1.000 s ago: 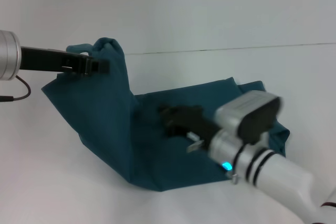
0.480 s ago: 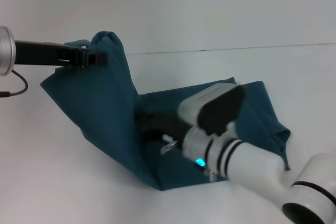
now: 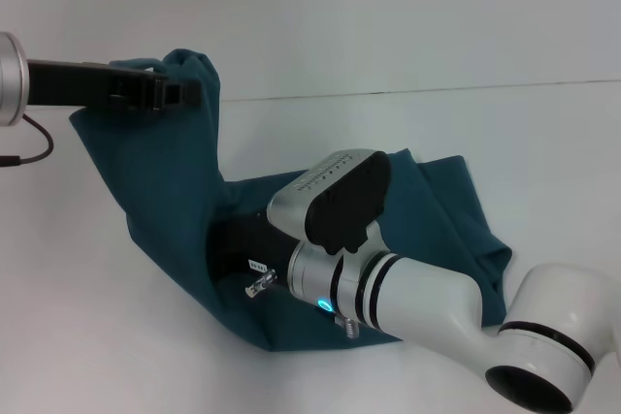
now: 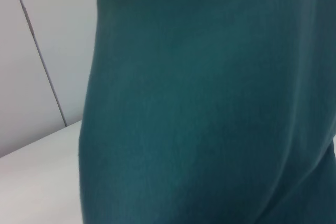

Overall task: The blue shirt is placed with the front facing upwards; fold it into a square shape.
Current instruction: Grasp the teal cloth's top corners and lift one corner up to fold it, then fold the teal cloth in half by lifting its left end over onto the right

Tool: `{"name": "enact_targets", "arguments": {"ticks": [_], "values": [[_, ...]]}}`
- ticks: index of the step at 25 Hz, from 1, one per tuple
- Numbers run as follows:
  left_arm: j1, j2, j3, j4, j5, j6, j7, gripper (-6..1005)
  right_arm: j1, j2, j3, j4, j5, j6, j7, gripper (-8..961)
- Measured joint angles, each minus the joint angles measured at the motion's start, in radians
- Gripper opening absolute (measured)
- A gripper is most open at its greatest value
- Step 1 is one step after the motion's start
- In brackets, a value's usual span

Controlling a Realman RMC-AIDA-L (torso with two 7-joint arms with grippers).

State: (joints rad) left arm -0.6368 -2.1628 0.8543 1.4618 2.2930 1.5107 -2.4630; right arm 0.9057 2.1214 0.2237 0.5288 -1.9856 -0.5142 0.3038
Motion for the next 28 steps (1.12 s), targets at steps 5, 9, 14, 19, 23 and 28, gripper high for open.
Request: {"name": "enact_targets", "arguments": {"ticks": [5,9,14,19,23,28], "values": [[0.0,0.0,0.0,0.0,-0.003,-0.001,0.0,36,0.001,0.0,-0.004,0.009,-0.016,0.001,0.007,5],[0.002,0.0,0.001,-0.002,-0.019,-0.003,0.0,36,-0.025,-0.002,0.002,0.023,-0.06,-0.024,0.006,7],[0.013,0.001,0.0,-0.001,-0.021,-0.014,0.0,36,-0.137,-0.022,0.053,-0.001,-0.064,-0.146,0.006,10],[0.019,0.002,-0.004,-0.002,-0.021,-0.02,0.002,37,-0.195,-0.028,0.062,-0.034,-0.081,-0.19,0.078,14],[0.017,0.002,-0.002,-0.004,-0.021,-0.025,0.002,37,-0.192,-0.015,0.033,-0.021,-0.142,-0.172,0.101,16],[0.014,0.002,-0.002,-0.006,-0.021,-0.026,0.003,36,-0.153,-0.011,0.021,0.035,-0.195,-0.106,0.103,19]]}}
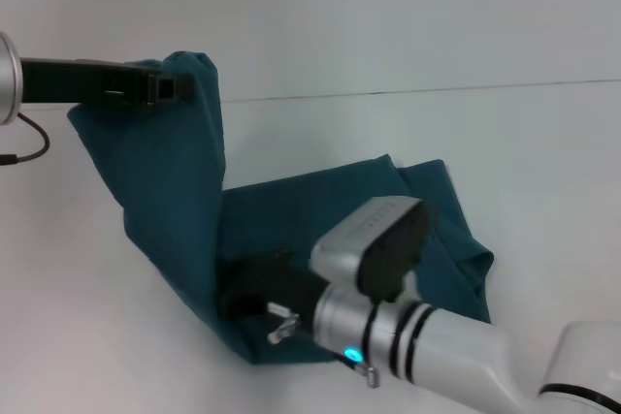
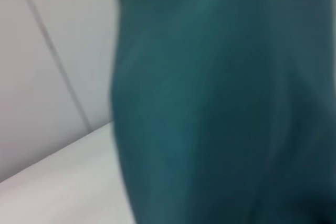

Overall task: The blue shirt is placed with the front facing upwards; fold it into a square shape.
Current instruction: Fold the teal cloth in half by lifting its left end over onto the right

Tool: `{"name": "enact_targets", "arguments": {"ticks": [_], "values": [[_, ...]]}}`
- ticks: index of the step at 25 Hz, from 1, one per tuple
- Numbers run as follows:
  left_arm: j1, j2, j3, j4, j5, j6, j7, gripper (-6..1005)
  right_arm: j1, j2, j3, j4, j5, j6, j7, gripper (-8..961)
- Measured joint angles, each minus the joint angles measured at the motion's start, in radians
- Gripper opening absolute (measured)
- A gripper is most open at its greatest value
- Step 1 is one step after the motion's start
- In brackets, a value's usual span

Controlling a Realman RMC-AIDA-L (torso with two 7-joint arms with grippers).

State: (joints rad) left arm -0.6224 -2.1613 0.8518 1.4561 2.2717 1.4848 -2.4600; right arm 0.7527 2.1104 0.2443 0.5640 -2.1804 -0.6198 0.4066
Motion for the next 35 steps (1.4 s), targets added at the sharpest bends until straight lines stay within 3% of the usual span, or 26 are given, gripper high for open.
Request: {"name": "enact_targets", "arguments": {"ticks": [8,11,16,23,29,35], "values": [[-0.005,0.001,0.002,0.0,0.0,-0.009,0.003,36,0.078,0.01,-0.003,0.034,-0.051,0.082,0.009,25],[-0.002,0.0,0.005,-0.003,-0.001,-0.017,0.006,37,0.057,0.005,0.008,0.03,-0.052,0.056,0.005,26],[0.002,0.0,0.003,-0.011,-0.001,-0.018,0.012,37,-0.037,-0.011,0.056,-0.024,-0.051,-0.072,0.01,30],[0.016,-0.005,0.025,-0.034,-0.072,-0.018,0.028,37,-0.144,-0.019,0.19,-0.245,-0.045,-0.326,0.096,34],[0.033,-0.009,0.113,-0.115,-0.183,-0.076,0.061,36,-0.114,-0.021,0.318,-0.48,-0.045,-0.396,0.248,38],[0.042,-0.009,0.257,-0.265,-0.29,-0.195,0.111,37,-0.101,-0.028,0.359,-0.578,-0.045,-0.419,0.304,42]]}}
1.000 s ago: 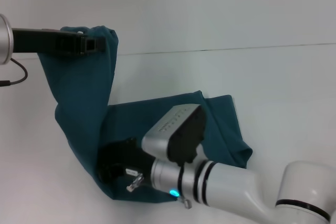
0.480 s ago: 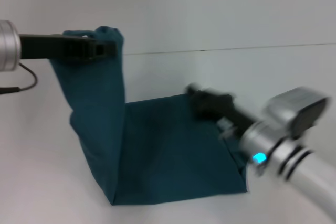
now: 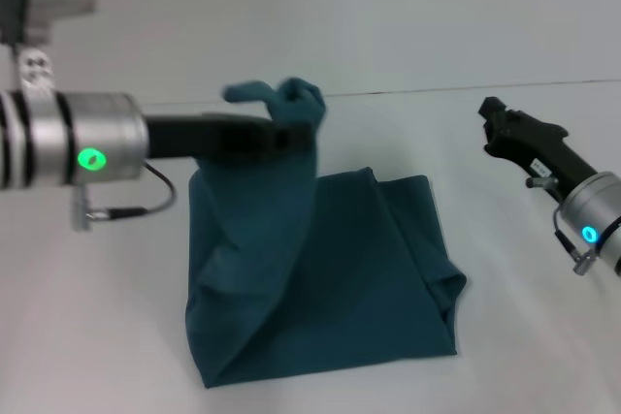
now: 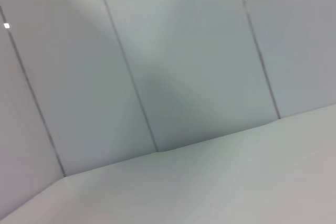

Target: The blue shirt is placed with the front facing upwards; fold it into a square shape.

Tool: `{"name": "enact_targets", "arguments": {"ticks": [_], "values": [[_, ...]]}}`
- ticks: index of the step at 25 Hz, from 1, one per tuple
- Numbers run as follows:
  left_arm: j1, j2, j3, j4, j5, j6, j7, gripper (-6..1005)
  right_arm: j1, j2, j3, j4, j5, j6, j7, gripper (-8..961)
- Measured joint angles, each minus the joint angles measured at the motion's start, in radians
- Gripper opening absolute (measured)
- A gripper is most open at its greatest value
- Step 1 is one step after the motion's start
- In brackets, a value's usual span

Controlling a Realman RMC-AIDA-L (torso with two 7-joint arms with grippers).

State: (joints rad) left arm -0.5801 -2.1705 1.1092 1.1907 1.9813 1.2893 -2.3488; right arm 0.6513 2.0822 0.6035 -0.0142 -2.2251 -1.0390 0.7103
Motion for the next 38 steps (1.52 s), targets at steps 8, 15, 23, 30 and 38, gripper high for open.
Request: {"name": "enact_targets", "arguments": {"ticks": [8,15,23,30,38], "values": [[-0.017,-0.001,0.197,-0.219,-0.141,-0.218,0.093,36,0.001,-0.001,-0.002,-0.016,0.001,0.008,0.013,47],[-0.046,-0.003,0.272,-0.448,-0.39,-0.308,0.283,105,-0.002,-0.001,-0.006,-0.018,-0.001,0.01,0.023,52],[0.015,-0.003,0.308,-0.381,-0.512,-0.238,0.437,270,-0.004,-0.001,-0.006,-0.019,-0.002,0.01,0.038,57],[0.088,-0.005,0.265,-0.392,-0.592,-0.364,0.778,563,-0.01,-0.01,-0.032,-0.035,-0.005,-0.016,0.071,61],[0.085,-0.005,0.3,-0.415,-0.598,-0.521,0.852,788,0.019,-0.025,-0.282,-0.149,-0.031,-0.142,0.251,66]]}}
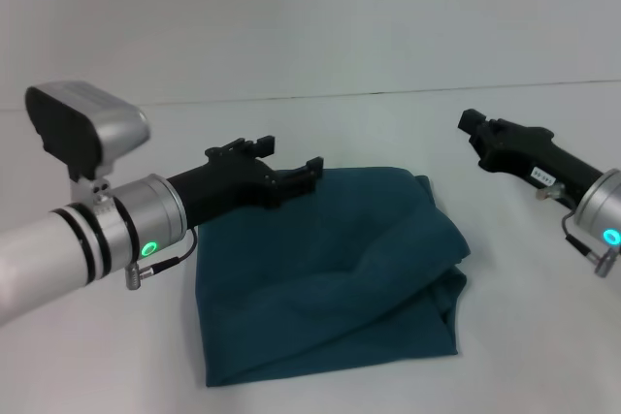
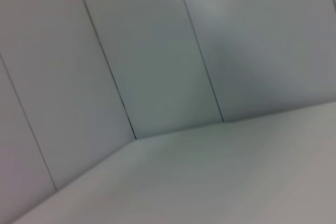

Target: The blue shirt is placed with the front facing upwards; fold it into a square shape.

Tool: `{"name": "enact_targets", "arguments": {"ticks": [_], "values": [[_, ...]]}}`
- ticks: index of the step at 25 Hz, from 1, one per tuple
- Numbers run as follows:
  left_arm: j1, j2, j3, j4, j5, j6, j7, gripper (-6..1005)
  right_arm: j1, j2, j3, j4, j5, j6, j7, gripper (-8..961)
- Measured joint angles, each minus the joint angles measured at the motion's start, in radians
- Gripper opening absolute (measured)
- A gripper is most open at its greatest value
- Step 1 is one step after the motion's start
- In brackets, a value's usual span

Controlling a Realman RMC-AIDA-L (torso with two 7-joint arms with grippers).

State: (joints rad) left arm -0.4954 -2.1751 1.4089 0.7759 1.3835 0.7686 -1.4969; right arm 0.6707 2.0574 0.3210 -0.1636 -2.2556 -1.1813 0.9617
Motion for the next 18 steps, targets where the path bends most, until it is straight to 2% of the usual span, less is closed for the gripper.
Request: {"name": "enact_targets", "arguments": {"ticks": [3,10,18], "values": [[-0.005,0.0,0.077,-0.002,-0.001,-0.096,0.039,813,-0.008,0.001,-0.007,-0.054,0.017,-0.062,0.04,68],[-0.056,0.0,0.291,-0.015,-0.002,-0.231,0.055,813,-0.034,0.003,-0.011,-0.079,0.101,-0.069,0.044,73],[-0.052,0.0,0.46,0.016,-0.003,-0.22,0.033,812,-0.064,-0.001,-0.009,-0.093,0.139,-0.069,0.045,78]]}}
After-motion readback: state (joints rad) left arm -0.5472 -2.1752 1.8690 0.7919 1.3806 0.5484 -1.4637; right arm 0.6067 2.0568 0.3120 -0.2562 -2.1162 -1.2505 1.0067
